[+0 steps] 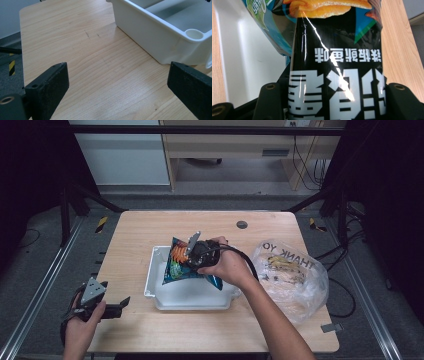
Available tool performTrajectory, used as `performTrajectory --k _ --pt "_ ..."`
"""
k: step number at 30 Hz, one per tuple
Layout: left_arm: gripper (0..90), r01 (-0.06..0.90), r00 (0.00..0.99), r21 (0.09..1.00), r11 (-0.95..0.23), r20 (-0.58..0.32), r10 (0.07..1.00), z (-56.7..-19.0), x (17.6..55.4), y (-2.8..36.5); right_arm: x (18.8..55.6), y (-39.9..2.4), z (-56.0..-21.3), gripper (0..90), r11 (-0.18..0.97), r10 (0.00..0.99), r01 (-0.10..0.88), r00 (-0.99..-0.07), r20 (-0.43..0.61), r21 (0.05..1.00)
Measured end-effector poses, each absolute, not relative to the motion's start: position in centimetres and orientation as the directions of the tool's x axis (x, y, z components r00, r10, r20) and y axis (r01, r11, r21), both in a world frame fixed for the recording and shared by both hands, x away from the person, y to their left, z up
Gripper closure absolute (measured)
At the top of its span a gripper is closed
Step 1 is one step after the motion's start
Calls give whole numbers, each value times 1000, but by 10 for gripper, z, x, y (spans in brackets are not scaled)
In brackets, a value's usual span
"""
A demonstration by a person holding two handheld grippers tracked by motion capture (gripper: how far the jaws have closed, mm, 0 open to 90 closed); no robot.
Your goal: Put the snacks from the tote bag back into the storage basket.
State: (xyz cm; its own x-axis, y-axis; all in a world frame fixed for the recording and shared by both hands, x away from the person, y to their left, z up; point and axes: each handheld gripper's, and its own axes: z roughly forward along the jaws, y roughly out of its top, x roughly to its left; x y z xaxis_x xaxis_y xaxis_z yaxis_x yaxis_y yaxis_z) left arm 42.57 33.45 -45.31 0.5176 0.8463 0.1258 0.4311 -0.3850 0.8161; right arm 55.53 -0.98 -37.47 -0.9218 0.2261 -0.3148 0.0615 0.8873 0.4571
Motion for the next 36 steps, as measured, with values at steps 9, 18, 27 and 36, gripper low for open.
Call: performTrajectory --k 9,18,27,36 --pt "34 433 517 817 -381 121 847 -453 425 335 556 -5 -381 419 893 211 55 -928 -307 447" --pt "34 432 519 816 -385 124 846 -453 426 335 556 -3 -384 419 897 198 49 -933 -301 439" --pt "34 432 521 816 -385 124 845 -453 426 335 558 -1 -389 419 901 195 51 -935 -295 432" --pt "33 432 522 815 -387 124 844 -453 426 335 559 -3 -394 419 903 204 69 -938 -280 425"
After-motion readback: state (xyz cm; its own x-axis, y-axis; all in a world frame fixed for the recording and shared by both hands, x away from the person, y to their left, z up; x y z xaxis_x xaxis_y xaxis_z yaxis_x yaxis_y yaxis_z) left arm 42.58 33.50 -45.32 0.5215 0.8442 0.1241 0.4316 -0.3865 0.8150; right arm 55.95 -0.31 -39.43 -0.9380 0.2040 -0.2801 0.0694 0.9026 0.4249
